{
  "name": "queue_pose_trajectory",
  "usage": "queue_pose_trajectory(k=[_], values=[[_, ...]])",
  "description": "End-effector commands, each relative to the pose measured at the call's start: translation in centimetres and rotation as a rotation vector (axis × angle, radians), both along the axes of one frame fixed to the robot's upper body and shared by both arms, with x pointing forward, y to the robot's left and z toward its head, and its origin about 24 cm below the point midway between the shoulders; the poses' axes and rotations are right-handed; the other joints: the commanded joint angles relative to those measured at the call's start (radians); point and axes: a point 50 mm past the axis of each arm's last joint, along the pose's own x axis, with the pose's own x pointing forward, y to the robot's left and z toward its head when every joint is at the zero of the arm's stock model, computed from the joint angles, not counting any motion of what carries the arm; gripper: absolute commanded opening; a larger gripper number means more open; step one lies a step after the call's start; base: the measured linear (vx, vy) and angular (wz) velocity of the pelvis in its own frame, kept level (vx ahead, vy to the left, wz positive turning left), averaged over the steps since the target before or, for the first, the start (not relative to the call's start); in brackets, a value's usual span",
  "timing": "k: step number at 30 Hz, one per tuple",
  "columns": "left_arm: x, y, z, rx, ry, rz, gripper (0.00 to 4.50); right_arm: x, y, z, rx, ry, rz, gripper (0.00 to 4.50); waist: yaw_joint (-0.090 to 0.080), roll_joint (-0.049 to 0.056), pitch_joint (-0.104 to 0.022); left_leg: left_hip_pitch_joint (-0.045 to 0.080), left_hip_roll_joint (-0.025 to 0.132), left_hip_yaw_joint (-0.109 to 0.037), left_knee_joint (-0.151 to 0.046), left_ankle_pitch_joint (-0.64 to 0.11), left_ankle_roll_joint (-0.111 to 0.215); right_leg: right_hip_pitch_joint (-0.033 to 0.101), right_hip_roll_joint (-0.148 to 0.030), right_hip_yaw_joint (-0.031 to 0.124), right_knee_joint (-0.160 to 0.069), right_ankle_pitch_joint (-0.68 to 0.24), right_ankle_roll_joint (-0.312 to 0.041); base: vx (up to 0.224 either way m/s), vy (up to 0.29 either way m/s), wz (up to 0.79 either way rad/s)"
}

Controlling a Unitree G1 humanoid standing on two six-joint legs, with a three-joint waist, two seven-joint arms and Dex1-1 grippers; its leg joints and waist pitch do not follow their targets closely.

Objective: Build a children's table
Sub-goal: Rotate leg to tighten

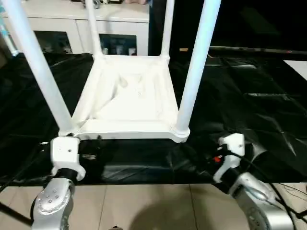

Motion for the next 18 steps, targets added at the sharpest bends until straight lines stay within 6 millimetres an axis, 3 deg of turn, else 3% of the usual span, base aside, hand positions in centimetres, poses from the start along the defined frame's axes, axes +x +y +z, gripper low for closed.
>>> queue_pose_trajectory(k=[1,3,5,6,9,10,11,14,16,18], values=[[-0.1,1.1,0.9,-0.031,-0.052,0.066,4.45,0.6,1.0,1.1,0.060,-0.044,0.091,4.50,0.000,0.005,-0.032,0.011,0.053,-0.028,-0.102,-0.430,-0.036,-0.009,-0.088,0.048,-0.108,-0.462,-0.095,0.000,0.000,0.00],[0.2,1.7,1.1,-0.037,-0.037,0.112,4.45,1.0,1.5,1.3,0.065,-0.052,0.137,4.50,-0.001,0.004,-0.037,-0.001,0.054,-0.029,-0.104,-0.370,-0.027,0.000,-0.082,0.046,-0.097,-0.366,-0.104,0.000,0.000,0.00],[0.5,2.3,1.3,-0.022,-0.032,0.156,4.45,1.3,1.8,1.3,0.059,-0.059,0.155,4.50,0.004,0.006,-0.044,0.001,0.056,-0.023,-0.097,-0.293,-0.014,-0.002,-0.076,0.047,-0.086,-0.221,-0.126,0.000,0.000,0.00],[0.5,2.3,1.3,-0.022,-0.032,0.156,4.45,1.3,1.8,1.3,0.059,-0.059,0.155,4.50,0.004,0.006,-0.044,0.001,0.056,-0.023,-0.097,-0.293,-0.014,-0.002,-0.076,0.047,-0.086,-0.221,-0.126,0.050,-0.011,0.02],[1.3,2.5,1.3,-0.017,-0.026,0.136,4.45,2.1,2.1,1.5,0.065,-0.082,0.144,4.50,0.011,0.001,-0.060,-0.004,0.055,-0.019,-0.086,-0.166,0.002,0.009,-0.071,0.043,-0.063,-0.007,-0.151,0.057,-0.005,0.00],[1.4,2.5,1.3,-0.018,-0.026,0.133,4.45,2.1,2.1,1.5,0.066,-0.083,0.142,4.50,0.014,0.003,-0.063,-0.002,0.053,-0.017,-0.082,-0.136,0.006,0.007,-0.070,0.042,-0.059,0.042,-0.155,0.058,0.001,-0.02],[1.8,2.5,1.3,-0.022,-0.028,0.121,4.45,2.3,2.2,1.6,0.069,-0.088,0.135,4.50,0.016,0.005,-0.068,-0.004,0.050,-0.016,-0.075,-0.072,0.017,0.010,-0.067,0.038,-0.047,0.156,-0.168,0.000,0.000,0.00],[3.2,3.0,1.4,-0.022,-0.028,0.120,4.45,2.9,2.5,1.6,0.067,-0.097,0.130,4.50,0.014,0.008,-0.065,-0.002,0.045,-0.012,-0.075,-0.091,0.018,0.005,-0.062,0.036,-0.048,0.172,-0.177,0.000,0.000,0.00],[4.8,3.8,1.4,-0.002,-0.004,0.145,4.45,3.4,3.0,1.5,0.070,-0.094,0.138,4.50,0.015,0.008,-0.059,0.001,0.047,-0.013,-0.085,-0.181,-0.001,0.007,-0.068,0.038,-0.056,0.058,-0.173,0.000,0.000,0.00],[5.0,4.0,1.4,-0.001,0.006,0.148,4.45,3.5,3.1,1.4,0.071,-0.091,0.142,4.50,0.018,0.011,-0.059,0.004,0.052,-0.014,-0.087,-0.208,-0.015,0.005,-0.071,0.040,-0.059,0.020,-0.171,0.000,0.000,0.00]])
